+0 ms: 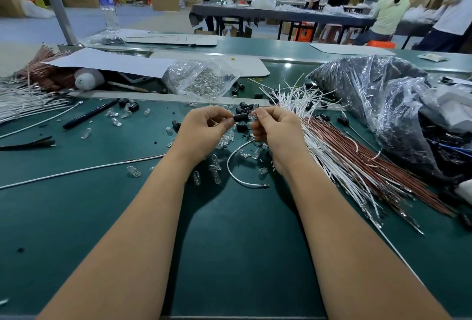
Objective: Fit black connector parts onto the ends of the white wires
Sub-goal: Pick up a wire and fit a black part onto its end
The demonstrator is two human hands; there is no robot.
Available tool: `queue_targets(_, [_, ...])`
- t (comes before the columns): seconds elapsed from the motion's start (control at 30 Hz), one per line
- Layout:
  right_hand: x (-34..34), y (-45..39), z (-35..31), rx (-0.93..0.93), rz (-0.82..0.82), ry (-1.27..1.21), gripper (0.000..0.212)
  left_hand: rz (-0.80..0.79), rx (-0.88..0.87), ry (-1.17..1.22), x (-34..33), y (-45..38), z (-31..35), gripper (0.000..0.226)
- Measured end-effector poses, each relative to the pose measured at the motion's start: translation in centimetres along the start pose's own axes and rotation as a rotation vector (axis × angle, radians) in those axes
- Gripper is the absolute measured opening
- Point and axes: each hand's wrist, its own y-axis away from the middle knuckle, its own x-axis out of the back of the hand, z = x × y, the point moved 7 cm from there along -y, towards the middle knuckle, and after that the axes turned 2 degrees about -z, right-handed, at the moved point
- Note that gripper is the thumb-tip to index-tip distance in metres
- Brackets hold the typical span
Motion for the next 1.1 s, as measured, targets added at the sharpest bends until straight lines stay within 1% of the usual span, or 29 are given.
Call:
queue_targets(0.1, [-0.1,0.1,-0.2,0.019,-0.017,-0.001,0.013,0.003,0.005,-0.028,0.1,0.1,-0.1,0.003])
queue_targets(0.23, [-0.6,0.2,-0.5,0.070,-0.051,0.022,0.012,0.044,0.033,-0.036,0.4,0.0,-0.4,0.003])
queue_targets(0.3, [-0.6,0.1,-0.4,0.066,-0.053,0.030,0.011,0.051,0.039,-0.036,0.4,0.0,-0.5,0.003])
queue_targets(0.47, [-0.5,-0.1,0.1,0.023,-0.061,0.025,0.014,0.006,0.085,0.009,-0.1,0.1,-0.8,0.008])
queue_targets(0.63, [-0.4,-0.2,0.2,0.013,-0.036,0.014,0.013,-0.016,0.020,-0.079,-0.1,0.2,-0.3,0.004])
queue_targets(0.77, [-0.2,-0.2,0.4,-0.004,-0.012,0.021,0.017,-0.004,-0.002,-0.091,-0.1,0.2,-0.1,0.007])
queue_targets(0.93, [-0.3,-0.2,0.8,-0.070,-0.017,-0.127,0.014,0.003,-0.009,-0.099,-0.1,0.2,0.1,0.003])
queue_targets(1.1, [-0.3,-0.2,0.7,-0.050,0.007,0.006,0.019,0.005,-0.016,-0.087,-0.2,0.3,0.1,0.003])
